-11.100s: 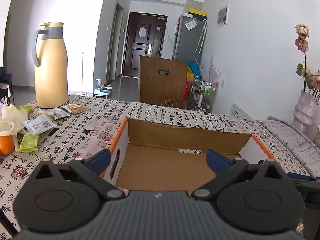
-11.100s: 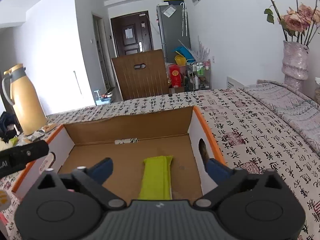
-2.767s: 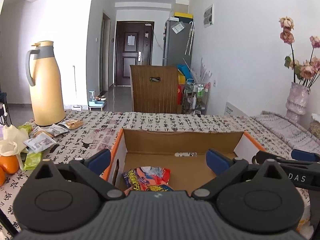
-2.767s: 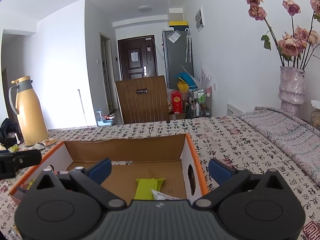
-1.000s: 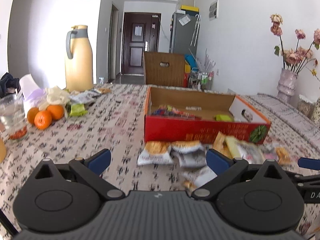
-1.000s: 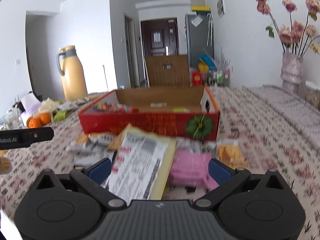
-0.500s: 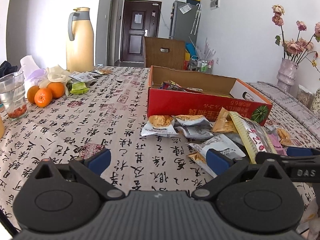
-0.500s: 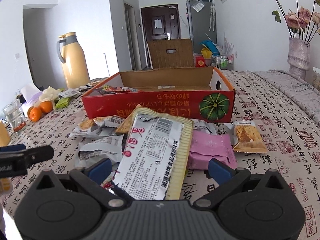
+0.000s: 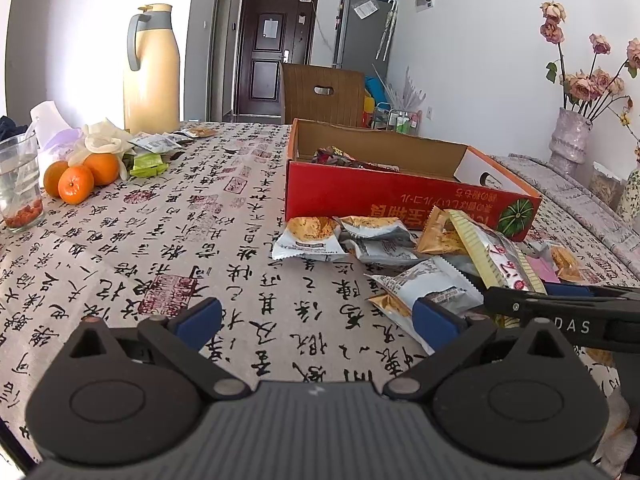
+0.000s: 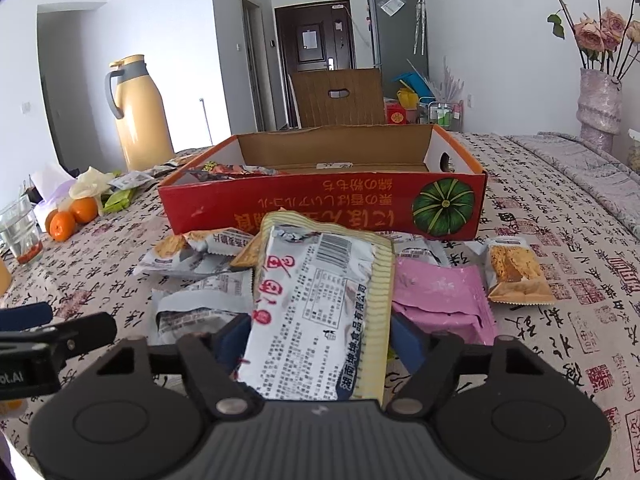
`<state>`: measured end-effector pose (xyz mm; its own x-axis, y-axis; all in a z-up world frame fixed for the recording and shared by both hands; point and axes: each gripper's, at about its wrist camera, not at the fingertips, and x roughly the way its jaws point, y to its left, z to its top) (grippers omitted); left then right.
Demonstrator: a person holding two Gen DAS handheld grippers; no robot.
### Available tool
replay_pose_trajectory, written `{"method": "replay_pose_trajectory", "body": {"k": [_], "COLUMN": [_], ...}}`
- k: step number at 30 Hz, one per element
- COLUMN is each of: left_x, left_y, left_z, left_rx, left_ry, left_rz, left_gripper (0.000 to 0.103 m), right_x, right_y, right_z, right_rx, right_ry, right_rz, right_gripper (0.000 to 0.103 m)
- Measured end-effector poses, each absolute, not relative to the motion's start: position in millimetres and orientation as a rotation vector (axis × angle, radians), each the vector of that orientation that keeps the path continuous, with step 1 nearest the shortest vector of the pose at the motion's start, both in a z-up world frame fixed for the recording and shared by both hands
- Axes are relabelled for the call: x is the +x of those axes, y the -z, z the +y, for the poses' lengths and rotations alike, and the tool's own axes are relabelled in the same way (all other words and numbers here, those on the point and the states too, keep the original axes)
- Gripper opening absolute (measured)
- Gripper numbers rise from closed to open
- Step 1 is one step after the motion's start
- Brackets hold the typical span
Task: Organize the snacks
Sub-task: 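Grasp the white wafer packet with the right tool while the left tool grasps a biscuit packet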
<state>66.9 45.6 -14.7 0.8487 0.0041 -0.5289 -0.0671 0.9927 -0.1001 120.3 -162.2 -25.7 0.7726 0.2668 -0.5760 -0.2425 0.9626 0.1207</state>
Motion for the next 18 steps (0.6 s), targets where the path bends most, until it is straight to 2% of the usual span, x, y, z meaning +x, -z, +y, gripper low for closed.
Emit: {"method": "replay_pose_trajectory", "body": {"k": [6,9,18], "left_x": [66.5,66.7,72.3], "left_y": [14.8,14.5,13.6], "left_z": [45.6,45.2,38.2], "left_rx": [-0.119,-0.120,-0.121], "left_ry": [-0.037,-0.039,-0.020], "left_rz": [0.557,0.557,0.572], "left_gripper": [0.103,0.103,0.103], "right_x": [117.7,115.3,102.4], "right_y": [24.8,24.2,11.0], "right_z": [-164.7,-166.0,-179.1], "right_rx": [0.041,0.044,0.073], "right_ry": [-0.290,-0.299,-0.307], "right_rz": [0.622,0.616,0.543], "right_gripper": [0.048,0.045,0.044]}}
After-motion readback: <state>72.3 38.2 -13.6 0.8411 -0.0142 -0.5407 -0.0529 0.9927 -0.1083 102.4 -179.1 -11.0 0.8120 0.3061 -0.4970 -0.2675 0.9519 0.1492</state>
